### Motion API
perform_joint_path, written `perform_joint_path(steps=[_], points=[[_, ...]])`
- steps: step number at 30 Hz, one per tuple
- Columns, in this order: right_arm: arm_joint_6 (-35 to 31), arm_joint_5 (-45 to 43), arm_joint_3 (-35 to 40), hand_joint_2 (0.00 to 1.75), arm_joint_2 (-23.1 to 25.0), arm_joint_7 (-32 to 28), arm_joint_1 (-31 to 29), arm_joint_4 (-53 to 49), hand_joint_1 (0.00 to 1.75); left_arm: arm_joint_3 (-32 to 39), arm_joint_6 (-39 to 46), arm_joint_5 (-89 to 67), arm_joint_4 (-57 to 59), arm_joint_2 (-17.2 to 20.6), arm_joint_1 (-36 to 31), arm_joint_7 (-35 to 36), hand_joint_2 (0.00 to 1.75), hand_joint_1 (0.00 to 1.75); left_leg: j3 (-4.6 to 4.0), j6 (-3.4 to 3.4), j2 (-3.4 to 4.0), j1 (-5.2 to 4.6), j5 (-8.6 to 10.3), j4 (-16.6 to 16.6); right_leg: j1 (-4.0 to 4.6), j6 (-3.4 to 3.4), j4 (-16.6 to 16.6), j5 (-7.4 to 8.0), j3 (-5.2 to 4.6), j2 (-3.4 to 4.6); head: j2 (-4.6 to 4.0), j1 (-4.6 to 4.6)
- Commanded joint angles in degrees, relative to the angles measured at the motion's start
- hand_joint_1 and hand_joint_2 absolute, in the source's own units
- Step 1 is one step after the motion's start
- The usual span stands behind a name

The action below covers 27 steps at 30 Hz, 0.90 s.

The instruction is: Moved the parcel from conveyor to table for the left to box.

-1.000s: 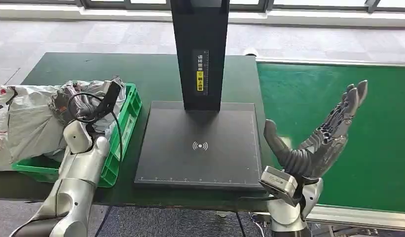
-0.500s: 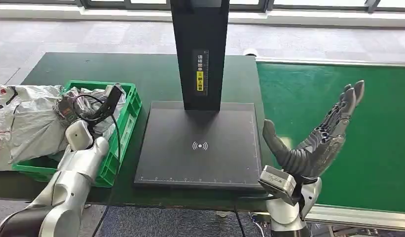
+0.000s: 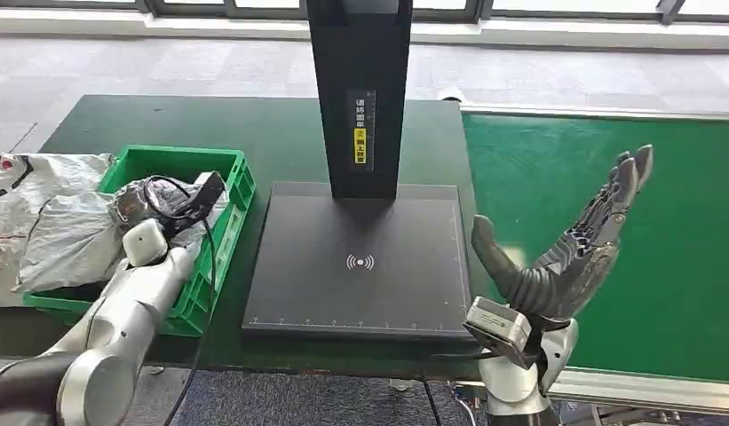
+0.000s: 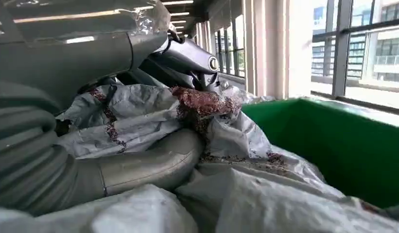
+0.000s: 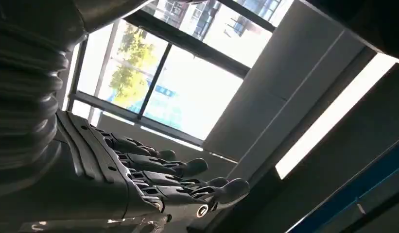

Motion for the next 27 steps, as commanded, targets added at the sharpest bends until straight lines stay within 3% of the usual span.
perform_joint_path(steps=[1,21,22,23,24,25,27], points=[[0.0,-0.4,1.2,1.75,1.2,0.0,0.9,3.8,0.0,1.1,-8.4,-0.1,7.3,0.6,-1.9,0.2,1.75,1.75,0.21,0.03,0.04,-0.02,0.02,-0.2,-0.01,0.0,-0.2,0.03,0.18,0.05,0.0,0.0],[0.0,-0.2,1.3,1.75,1.2,0.3,0.5,4.2,0.0,1.0,-14.6,0.0,6.8,0.8,-1.2,1.4,1.75,1.75,0.35,0.0,0.07,-0.01,0.01,-0.1,-0.02,-0.01,-0.1,0.01,0.32,0.08,0.0,0.0],[0.0,-0.1,1.2,1.75,1.2,0.4,0.5,4.1,0.0,0.9,-13.3,-0.1,6.0,0.8,-0.9,2.3,1.75,1.54,0.39,0.01,0.09,-0.02,0.04,-0.2,-0.03,-0.01,-0.2,0.04,0.35,0.1,0.0,0.0],[0.0,0.1,1.1,1.75,1.2,0.6,0.6,3.9,0.0,0.6,-10.5,-0.1,5.2,0.8,-0.6,3.3,1.75,0.0,0.38,0.01,0.09,-0.02,0.03,-0.2,-0.03,-0.01,-0.1,0.03,0.35,0.1,0.0,0.0],[0.0,0.2,1.1,1.75,1.2,0.7,0.7,3.9,0.0,1.1,-8.7,-0.1,4.9,0.8,-0.5,4.0,1.75,0.0,0.35,0.01,0.08,-0.01,0.02,-0.2,-0.03,-0.01,-0.1,0.02,0.32,0.09,0.0,0.0],[0.0,0.2,1.1,1.75,1.2,0.7,0.7,3.9,0.0,1.3,-8.0,-0.1,4.8,0.9,-0.6,4.0,0.0,0.0,0.39,0.02,0.09,0.0,0.04,-0.2,-0.01,-0.01,-0.2,0.05,0.35,0.11,0.0,0.0],[0.0,0.3,1.0,1.75,1.2,0.8,0.8,3.7,0.0,1.4,-5.1,-0.1,4.3,1.0,-0.6,3.6,0.0,0.0,0.33,0.01,0.06,0.0,0.01,-0.1,-0.01,-0.01,-0.1,0.02,0.32,0.07,0.0,0.0]])
